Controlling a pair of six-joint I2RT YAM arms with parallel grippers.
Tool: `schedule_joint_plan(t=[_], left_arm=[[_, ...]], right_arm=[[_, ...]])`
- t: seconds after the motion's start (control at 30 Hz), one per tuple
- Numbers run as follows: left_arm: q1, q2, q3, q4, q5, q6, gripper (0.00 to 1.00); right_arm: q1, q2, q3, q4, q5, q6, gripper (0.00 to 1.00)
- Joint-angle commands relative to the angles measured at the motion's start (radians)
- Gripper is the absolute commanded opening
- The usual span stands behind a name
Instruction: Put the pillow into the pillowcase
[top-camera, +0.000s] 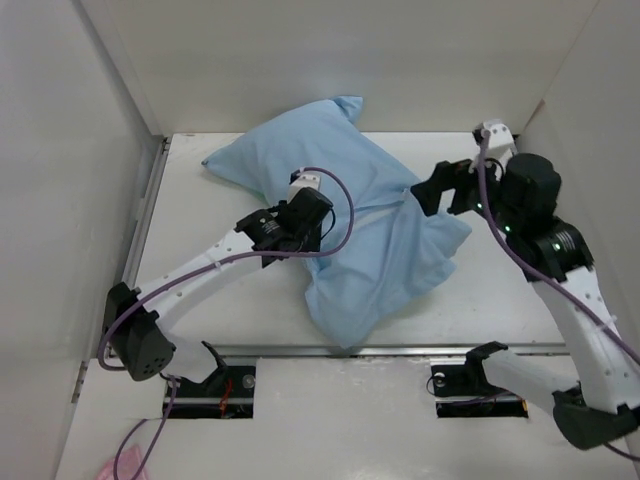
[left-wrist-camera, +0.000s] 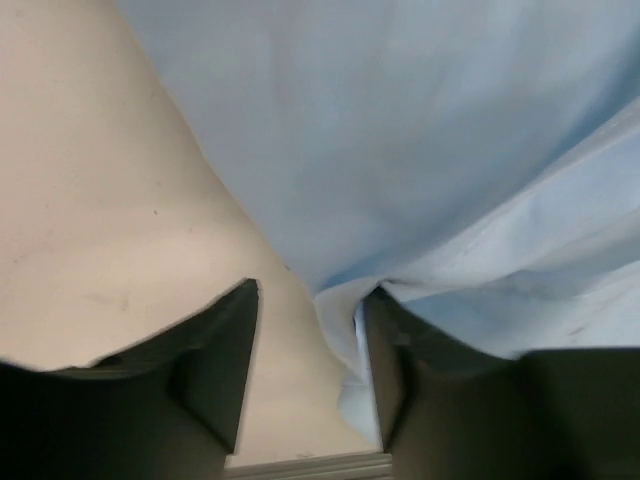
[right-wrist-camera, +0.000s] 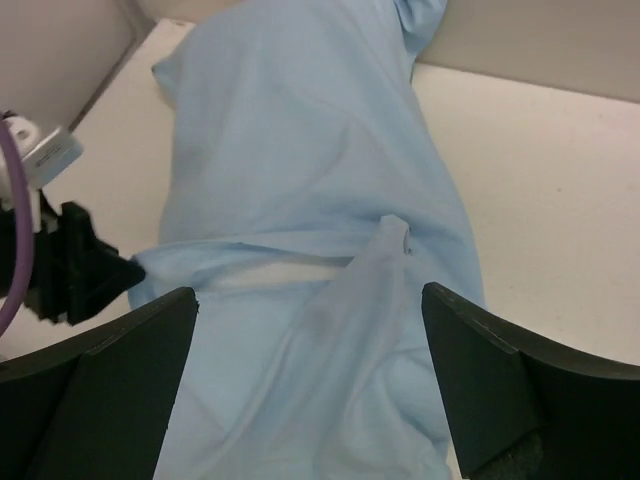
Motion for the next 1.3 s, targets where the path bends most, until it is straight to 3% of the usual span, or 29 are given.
schedule_joint_plan(t=[0.0, 0.07, 0.1, 0.2, 0.33, 0.43, 0.47, 0.5, 0.6, 0.63, 0.67, 0.87, 0.97, 1.07, 1.1, 1.13, 1.27], left_arm=[[0.003, -0.006, 0.073, 0.043, -0.015, 0.063, 0.46], [0.003, 0.019, 0.094, 0.08, 0.008, 0.092, 0.64], [0.003, 0.045, 0.105, 0.089, 0.008, 0.12, 0.67], [0.003, 0.091, 0.146, 0.15, 0.057, 0.164, 0.73], [0.003, 0.203, 0.235, 0.198, 0.099, 0.216, 0.73], [0.003, 0.254, 0.301, 0.226, 0.134, 0.253, 0.62], [-0.006, 0.287, 0.321, 0.226, 0.134, 0.253, 0.54], [-0.007, 0.301, 0.338, 0.235, 0.134, 0.264, 0.34], [-0.007, 0.352, 0.416, 0.235, 0.134, 0.275, 0.0], [-0.007, 0.361, 0.462, 0.224, 0.134, 0.275, 0.0], [-0.017, 0.361, 0.481, 0.224, 0.122, 0.289, 0.0], [-0.054, 0.292, 0.527, 0.266, 0.119, 0.329, 0.0], [-0.091, 0.219, 0.509, 0.256, 0.134, 0.329, 0.0], [-0.122, 0.128, 0.423, 0.27, 0.195, 0.319, 0.0], [-0.122, 0.108, 0.395, 0.27, 0.211, 0.287, 0.0], [-0.122, 0.093, 0.352, 0.279, 0.223, 0.272, 0.0], [-0.122, 0.086, 0.317, 0.279, 0.116, 0.24, 0.0]], right_arm=[[0.01, -0.048, -0.058, -0.105, 0.001, -0.018, 0.99], [0.01, -0.048, -0.101, -0.16, 0.011, 0.009, 0.95], [0.01, -0.048, -0.119, -0.161, 0.011, 0.02, 0.93], [0.01, -0.039, -0.208, -0.083, 0.009, 0.064, 0.84], [0.01, 0.014, -0.3, 0.111, -0.035, 0.101, 0.72], [0.01, 0.08, -0.319, 0.206, -0.074, 0.117, 0.71], [0.019, 0.096, -0.329, 0.226, -0.1, 0.117, 0.69], [0.019, 0.11, -0.345, 0.259, -0.11, 0.117, 0.64], [0.028, 0.156, -0.387, 0.339, -0.162, 0.135, 0.18], [0.039, 0.165, -0.388, 0.388, -0.187, 0.135, 0.04], [0.039, 0.176, -0.4, 0.41, -0.199, 0.144, 0.0], [0.068, 0.151, -0.487, 0.672, -0.2, 0.198, 0.0], [0.068, 0.142, -0.524, 0.785, -0.06, 0.265, 0.0], [0.068, 0.142, -0.515, 0.812, 0.009, 0.304, 0.19], [0.068, 0.122, -0.504, 0.776, -0.02, 0.281, 0.29], [0.068, 0.108, -0.489, 0.731, -0.058, 0.213, 0.49], [0.068, -0.028, -0.408, 0.411, -0.123, 0.086, 0.62]])
